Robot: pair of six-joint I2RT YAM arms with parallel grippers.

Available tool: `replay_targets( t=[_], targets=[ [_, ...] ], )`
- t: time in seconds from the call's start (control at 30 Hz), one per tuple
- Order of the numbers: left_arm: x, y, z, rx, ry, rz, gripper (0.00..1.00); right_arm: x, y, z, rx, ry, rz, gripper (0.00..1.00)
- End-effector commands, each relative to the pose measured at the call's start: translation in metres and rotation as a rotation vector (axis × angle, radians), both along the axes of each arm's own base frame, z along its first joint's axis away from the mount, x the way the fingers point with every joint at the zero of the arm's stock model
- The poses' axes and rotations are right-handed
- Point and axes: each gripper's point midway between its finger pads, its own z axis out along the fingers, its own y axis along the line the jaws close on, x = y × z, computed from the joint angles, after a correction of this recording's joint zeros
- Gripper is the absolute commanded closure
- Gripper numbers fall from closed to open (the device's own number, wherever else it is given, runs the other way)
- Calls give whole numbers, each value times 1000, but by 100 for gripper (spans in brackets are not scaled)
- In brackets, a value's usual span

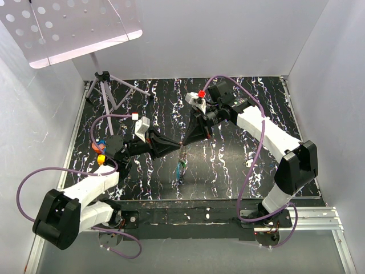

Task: Put the keys on the keyring
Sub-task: Adjust the keyring.

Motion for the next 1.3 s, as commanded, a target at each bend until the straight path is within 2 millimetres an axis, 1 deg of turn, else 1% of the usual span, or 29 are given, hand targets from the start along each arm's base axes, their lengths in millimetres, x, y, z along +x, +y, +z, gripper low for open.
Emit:
replay_targets(
  t=[0.0, 0.03, 0.07, 0.1, 0.2, 0.3, 0.33, 0.37, 0.43, 0.47, 0.5, 0.57, 0.6, 0.63, 0.7, 0.8, 0.9, 0.97, 1.03, 1.17, 1.27],
  targets=[
    [-7, -3, 19, -23, -52, -46, 92, -2, 0, 14, 49, -30, 18, 99],
    [-7, -3, 20, -24, -52, -48, 94, -2, 0, 14, 47, -31, 16, 99],
    [-7, -3, 20, -23, -53, -51, 99, -1, 0, 12, 42, -30, 13, 99],
    [-8, -3, 20, -21, -53, -55, 100, -1, 0, 11, 40, -30, 11, 99],
    [-8, -3, 21, -24, -54, -50, 100, 0, 0, 10, 35, -33, 6, 99],
    [-4, 0, 20, -17, -54, -6, 100, 3, 1, 6, 17, -46, -13, 99],
    [0, 0, 15, 16, -38, 15, 100, 4, 1, 5, 9, -51, -21, 99],
    [3, 2, 20, 42, -57, 38, 100, 5, 0, 3, 3, -59, -26, 99],
    [7, 4, 13, 122, -19, 62, 100, 6, 0, 1, -12, -76, -42, 99],
    [8, 5, 14, 149, -33, 68, 100, 7, 0, 0, -15, -89, -48, 99],
    [8, 7, 11, 184, -16, 76, 100, 8, -1, 1, -19, -98, -53, 96],
    [10, 10, 10, 241, -31, 90, 100, 8, -2, 2, -25, -110, -59, 89],
    [9, 11, 6, 267, -17, 88, 100, 8, -3, 4, -30, -119, -63, 86],
    [9, 12, 7, 287, -26, 87, 100, 10, -4, 6, -32, -131, -68, 81],
    [7, 14, 3, 331, -8, 78, 100, 13, -8, 14, -32, -152, -80, 70],
    [6, 17, 5, 374, -26, 66, 100, 20, -15, 26, -38, -195, -105, 61],
    [6, 15, 10, 400, -26, 39, 100, 25, -17, 30, -66, -231, -126, 57],
    [6, 13, 21, 413, -32, 13, 100, 24, -17, 33, -65, -231, -124, 55],
    [9, 10, 22, 442, -8, -4, 100, 24, -16, 36, -63, -223, -124, 54],
    [12, 9, 25, 497, 13, -13, 100, 28, -15, 32, -98, -234, -153, 52],
    [12, 8, 28, 530, 21, -16, 100, 28, -15, 35, -99, -237, -163, 52]
  ],
)
